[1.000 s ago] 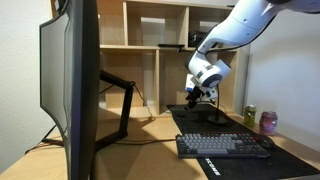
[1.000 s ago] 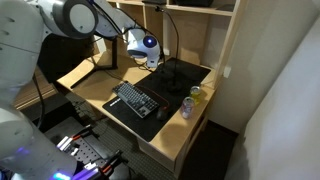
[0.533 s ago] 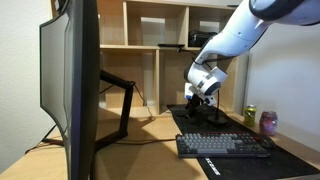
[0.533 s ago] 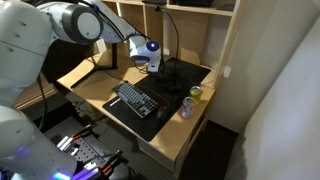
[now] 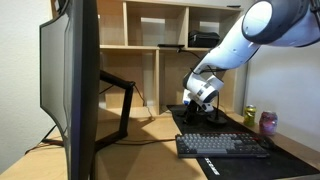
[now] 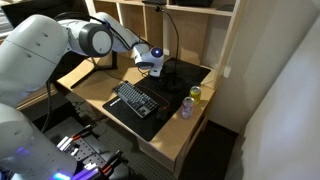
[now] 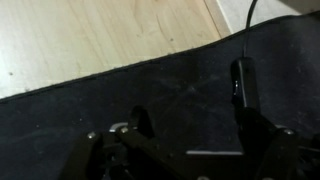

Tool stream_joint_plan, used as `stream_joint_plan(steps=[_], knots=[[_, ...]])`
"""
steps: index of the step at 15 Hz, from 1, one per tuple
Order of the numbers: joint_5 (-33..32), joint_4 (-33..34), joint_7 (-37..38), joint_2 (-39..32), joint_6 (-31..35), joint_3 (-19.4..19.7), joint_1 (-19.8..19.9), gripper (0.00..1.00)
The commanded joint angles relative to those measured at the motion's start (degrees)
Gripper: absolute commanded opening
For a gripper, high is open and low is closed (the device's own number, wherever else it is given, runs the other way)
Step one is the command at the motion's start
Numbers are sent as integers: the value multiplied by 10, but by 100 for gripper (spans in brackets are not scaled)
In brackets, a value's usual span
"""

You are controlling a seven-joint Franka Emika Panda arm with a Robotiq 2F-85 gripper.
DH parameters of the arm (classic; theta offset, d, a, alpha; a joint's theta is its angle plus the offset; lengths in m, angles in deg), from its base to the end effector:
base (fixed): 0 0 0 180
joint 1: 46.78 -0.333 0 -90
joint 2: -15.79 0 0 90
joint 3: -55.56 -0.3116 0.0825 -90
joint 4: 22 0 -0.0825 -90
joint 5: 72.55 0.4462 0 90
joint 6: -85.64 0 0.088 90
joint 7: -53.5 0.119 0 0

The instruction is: Turn the desk lamp on

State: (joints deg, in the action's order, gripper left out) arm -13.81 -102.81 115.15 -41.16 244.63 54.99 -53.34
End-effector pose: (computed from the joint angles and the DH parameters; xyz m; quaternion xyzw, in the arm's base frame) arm 0.7765 0.0618 0.0668 -0.5672 0.7649 0.0155 0.3049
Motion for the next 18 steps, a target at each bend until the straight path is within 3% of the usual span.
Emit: stream_joint_plan(steps=[1,5,6,14,15,18], knots=[[-5,78,-25,-62,9,-28,21,100],[-23,91,-21,-69,-7,-19,19,100],[-26,-17,-34,42,-30,-16,25,100],[-65,-35,-20,108,-161,-4,74,100],[-59,3,-14,75,-132,-6,66,100],[-68,2,0,79,-154,2,66,100]])
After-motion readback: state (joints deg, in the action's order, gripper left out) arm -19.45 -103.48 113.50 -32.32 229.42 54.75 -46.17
